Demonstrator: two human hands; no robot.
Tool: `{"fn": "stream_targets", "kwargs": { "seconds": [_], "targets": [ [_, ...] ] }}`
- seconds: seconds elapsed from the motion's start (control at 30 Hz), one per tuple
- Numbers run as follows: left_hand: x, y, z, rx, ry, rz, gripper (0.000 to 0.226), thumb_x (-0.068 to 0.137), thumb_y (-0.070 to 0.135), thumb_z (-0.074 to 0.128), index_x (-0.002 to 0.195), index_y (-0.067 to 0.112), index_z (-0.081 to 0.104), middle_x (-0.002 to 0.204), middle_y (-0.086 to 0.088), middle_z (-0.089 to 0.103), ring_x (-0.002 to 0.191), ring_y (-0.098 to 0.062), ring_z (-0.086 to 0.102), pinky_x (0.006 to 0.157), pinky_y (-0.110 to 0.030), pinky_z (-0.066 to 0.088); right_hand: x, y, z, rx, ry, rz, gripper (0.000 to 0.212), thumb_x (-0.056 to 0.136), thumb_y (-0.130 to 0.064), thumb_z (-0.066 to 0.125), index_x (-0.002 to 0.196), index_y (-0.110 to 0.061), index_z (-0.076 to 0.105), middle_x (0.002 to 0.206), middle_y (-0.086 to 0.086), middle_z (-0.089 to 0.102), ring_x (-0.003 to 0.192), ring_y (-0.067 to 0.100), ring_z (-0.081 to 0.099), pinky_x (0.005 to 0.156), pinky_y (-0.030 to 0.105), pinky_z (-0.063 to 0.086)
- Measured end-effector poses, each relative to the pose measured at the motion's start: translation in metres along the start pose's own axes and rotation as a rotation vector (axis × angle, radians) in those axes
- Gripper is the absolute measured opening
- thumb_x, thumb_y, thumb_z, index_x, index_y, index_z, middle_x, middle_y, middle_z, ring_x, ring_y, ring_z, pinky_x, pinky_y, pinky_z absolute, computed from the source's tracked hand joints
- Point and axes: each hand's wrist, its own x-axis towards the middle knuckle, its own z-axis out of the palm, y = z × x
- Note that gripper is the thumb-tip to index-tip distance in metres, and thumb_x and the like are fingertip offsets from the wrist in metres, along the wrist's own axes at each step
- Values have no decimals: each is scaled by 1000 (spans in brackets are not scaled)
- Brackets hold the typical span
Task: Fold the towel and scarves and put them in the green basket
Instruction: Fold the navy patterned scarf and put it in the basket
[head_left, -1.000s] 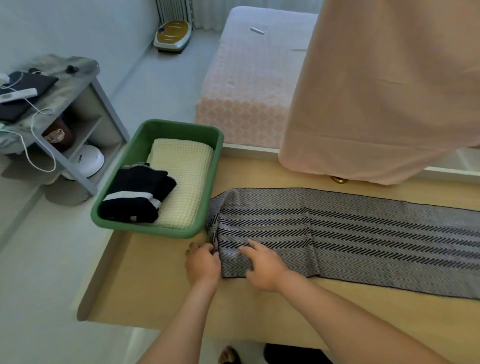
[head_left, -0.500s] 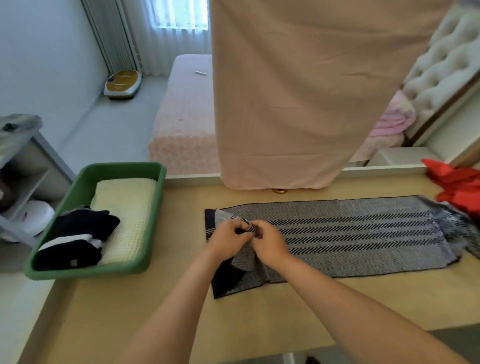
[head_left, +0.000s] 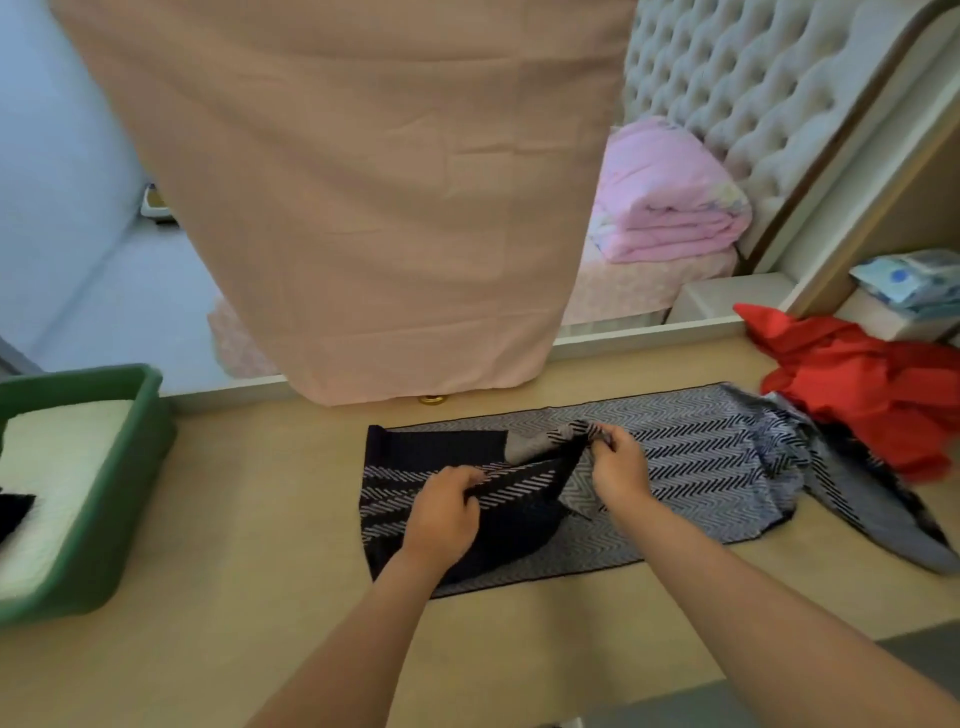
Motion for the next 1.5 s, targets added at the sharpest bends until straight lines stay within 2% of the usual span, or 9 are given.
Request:
{"fn": "stream_targets", "kwargs": {
  "seconds": [0.2,0.33,0.5,0.6,0.83,1.03,1.2,1.3,1.5],
  "targets": [
    [-17,-18,33,361,-402,-149,64,90,40,59,148,35,32,153,3,27,140,-24,23,112,-44,31,34,57,-29,-319,-212,187,83,94,-39,64,156,-17,16,154,11,37,135,35,42,101,39,41],
    [-22,-28,47,479,-504,-181,70,89,48,60,150,40,26,158,1,13,144,-27,13,112,-52,30,33,84,-28,-677,-299,-37,108,81,-45,75,157,-28,1,153,13,26,135,35,38,102,43,41],
    [-11,-26,60,515,-331,-52,46,91,37,62,135,34,49,138,4,39,130,-20,36,104,-37,38,36,99,-32,-1186,-379,-751,69,86,-16,64,147,-33,37,157,7,23,140,29,27,108,42,31],
    [-7,-23,70,480,-347,-2,42,88,38,65,128,32,52,125,5,44,121,-19,39,94,-35,45,44,104,-35,-1361,-508,-918,58,93,-11,53,146,-30,42,146,4,40,126,27,42,100,40,35],
    [-15,-31,76,503,-203,83,18,97,24,54,101,27,72,103,5,61,101,-21,53,71,-38,52,63,100,-41,-1387,-479,-796,26,94,-18,52,116,-30,61,116,-2,57,103,23,61,84,36,35],
    [-18,-30,67,380,-281,-33,10,97,32,52,106,29,57,101,8,56,106,-17,47,83,-34,49,68,87,-76,-1266,-483,-678,13,87,-28,49,95,-29,60,106,-7,65,99,19,63,83,34,34],
    [-10,-16,62,429,-401,-70,30,92,47,59,116,32,51,102,10,58,99,-14,52,77,-30,45,73,83,-94,-1541,-537,-424,28,88,-27,49,111,-22,64,117,1,66,111,23,62,97,37,40],
    [2,-7,61,406,-314,-68,17,97,42,52,107,29,57,91,11,63,85,-13,59,69,-30,47,80,73,-85,-1381,-440,-381,25,92,-25,48,113,-22,62,116,3,62,107,26,62,89,36,48],
    [49,-8,44,345,-193,-110,24,102,27,43,120,25,58,117,2,56,95,-21,60,82,-37,52,85,48,-33,-1041,-444,-504,20,96,-28,47,110,-25,61,113,-1,55,102,26,59,84,37,50]
  ]
}}
